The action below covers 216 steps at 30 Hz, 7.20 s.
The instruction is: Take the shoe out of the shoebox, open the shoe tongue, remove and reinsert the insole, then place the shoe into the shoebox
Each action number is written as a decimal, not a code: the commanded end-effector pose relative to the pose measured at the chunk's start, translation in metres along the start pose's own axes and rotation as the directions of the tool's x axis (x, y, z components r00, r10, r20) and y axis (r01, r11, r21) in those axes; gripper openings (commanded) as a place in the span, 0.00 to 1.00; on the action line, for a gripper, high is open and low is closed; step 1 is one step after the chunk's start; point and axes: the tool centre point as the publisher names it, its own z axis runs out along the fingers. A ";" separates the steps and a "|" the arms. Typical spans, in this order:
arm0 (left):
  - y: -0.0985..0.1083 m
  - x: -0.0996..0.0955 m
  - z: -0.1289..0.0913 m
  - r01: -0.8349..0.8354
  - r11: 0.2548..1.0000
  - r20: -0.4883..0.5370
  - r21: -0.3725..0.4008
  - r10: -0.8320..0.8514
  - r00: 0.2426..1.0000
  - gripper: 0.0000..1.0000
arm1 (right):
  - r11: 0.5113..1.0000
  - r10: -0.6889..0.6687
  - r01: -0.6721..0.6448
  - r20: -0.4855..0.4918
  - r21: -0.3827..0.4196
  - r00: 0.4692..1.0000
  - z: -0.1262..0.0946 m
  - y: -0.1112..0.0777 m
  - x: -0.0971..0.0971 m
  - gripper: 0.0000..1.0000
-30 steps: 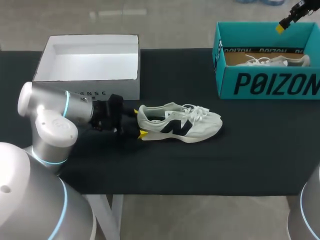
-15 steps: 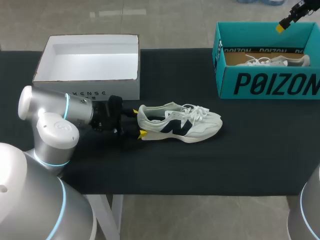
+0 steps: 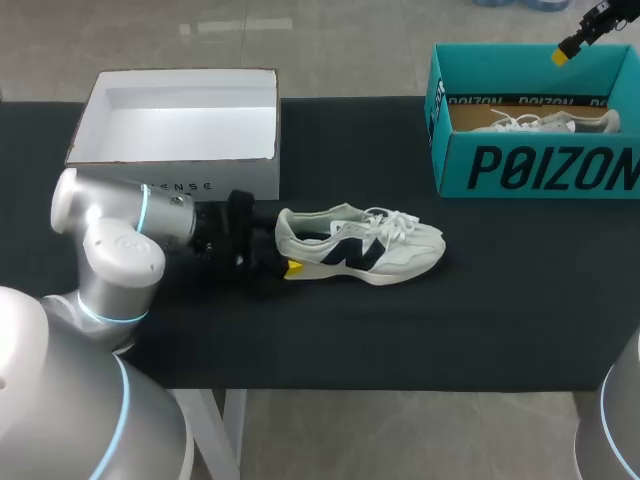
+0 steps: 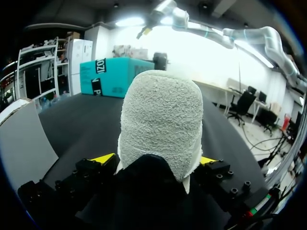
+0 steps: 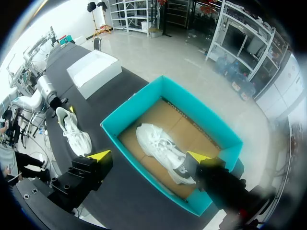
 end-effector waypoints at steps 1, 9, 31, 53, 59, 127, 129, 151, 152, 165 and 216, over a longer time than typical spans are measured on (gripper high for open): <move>-0.001 -0.010 0.010 0.001 1.000 -0.002 -0.001 -0.001 1.000 1.00 | 1.000 0.000 0.000 0.000 0.001 1.000 0.000 0.000 0.000 1.00; 0.001 -0.014 0.014 -0.004 1.000 -0.031 -0.017 0.004 1.000 1.00 | 1.000 0.000 0.000 0.000 0.001 1.000 0.000 0.000 0.000 1.00; 0.001 -0.014 0.010 -0.060 0.998 -0.079 -0.018 0.058 0.995 0.43 | 1.000 0.000 0.000 0.000 0.001 1.000 0.000 0.000 0.000 1.00; 0.000 -0.009 0.002 -0.068 0.997 -0.086 -0.020 0.066 0.994 0.00 | 1.000 0.000 0.000 0.000 0.001 1.000 0.000 0.000 0.000 1.00; 0.000 -0.009 0.002 -0.068 0.997 -0.086 -0.020 0.066 0.994 0.00 | 1.000 0.000 0.000 0.000 0.001 1.000 0.000 0.000 0.000 1.00; 0.000 -0.009 0.002 -0.068 0.997 -0.086 -0.020 0.066 0.994 0.00 | 0.865 0.488 -0.497 0.113 0.066 0.865 0.026 0.052 0.153 1.00; 0.000 -0.009 0.002 -0.068 0.997 -0.086 -0.020 0.066 0.994 0.00 | 0.814 0.564 -0.578 0.166 0.049 0.809 0.023 0.058 0.160 1.00; 0.000 -0.009 0.002 -0.068 0.997 -0.086 -0.020 0.066 0.994 0.00 | 0.593 0.760 -0.803 0.287 0.065 0.584 0.079 0.075 0.284 1.00; 0.000 -0.009 0.002 -0.068 0.997 -0.086 -0.020 0.066 0.994 0.00 | 0.598 0.759 -0.798 0.268 0.075 0.594 0.082 0.076 0.288 1.00; 0.000 -0.009 0.002 -0.068 0.997 -0.086 -0.020 0.066 0.994 0.00 | 0.547 0.788 -0.824 0.242 0.149 0.566 0.114 0.082 0.366 1.00; 0.000 -0.009 0.002 -0.068 0.997 -0.086 -0.020 0.066 0.994 0.00 | 0.549 0.652 -0.779 0.428 0.302 0.625 0.172 0.038 0.400 1.00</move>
